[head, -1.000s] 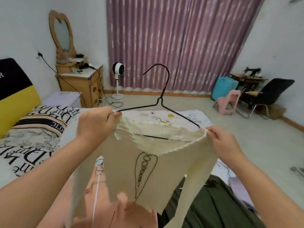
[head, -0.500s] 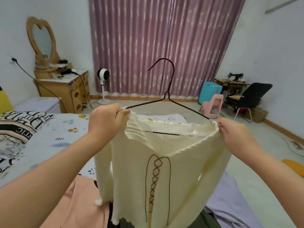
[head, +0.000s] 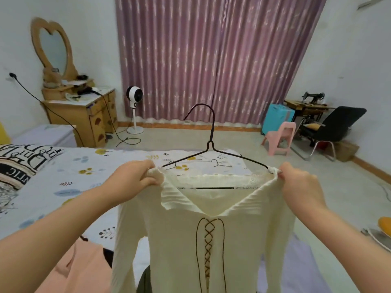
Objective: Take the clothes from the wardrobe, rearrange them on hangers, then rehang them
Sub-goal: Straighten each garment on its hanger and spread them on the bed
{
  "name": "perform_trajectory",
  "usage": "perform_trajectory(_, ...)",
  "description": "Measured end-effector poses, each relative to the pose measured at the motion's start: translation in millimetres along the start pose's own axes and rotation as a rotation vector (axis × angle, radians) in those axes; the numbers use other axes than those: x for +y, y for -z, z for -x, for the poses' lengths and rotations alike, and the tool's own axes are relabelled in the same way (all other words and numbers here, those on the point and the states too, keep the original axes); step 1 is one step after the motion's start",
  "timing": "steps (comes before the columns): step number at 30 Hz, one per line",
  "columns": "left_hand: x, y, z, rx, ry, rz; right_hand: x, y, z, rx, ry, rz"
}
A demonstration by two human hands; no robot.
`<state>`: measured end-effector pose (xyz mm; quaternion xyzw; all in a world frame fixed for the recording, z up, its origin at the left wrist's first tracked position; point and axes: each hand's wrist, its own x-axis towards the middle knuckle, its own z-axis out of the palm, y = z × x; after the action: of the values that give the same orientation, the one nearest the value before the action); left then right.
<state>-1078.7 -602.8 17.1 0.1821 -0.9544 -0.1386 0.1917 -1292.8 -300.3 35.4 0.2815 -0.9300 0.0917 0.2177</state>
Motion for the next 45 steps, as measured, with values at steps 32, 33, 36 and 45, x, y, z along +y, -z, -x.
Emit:
perform_trajectory(32,-118.0,-112.0,-264.7,0.242,0.209,-0.258,-26.5,-246.3,-307.8,-0.119,0.009,-0.276)
perform_trajectory(33,-124.1,-118.5,-273.8,0.241,0.220,-0.267,-29.3,-256.2,-315.1,-0.126,0.003,-0.280)
perform_trajectory(36,-147.1,-147.2,-299.0,0.220,0.263,-0.328,-41.1,-292.0,-331.2,-0.149,0.019,-0.262)
perform_trajectory(45,-239.6,-274.4,-337.7,-0.081,0.491,-0.275,-72.1,-445.4,-336.6,-0.365,-0.052,-0.279)
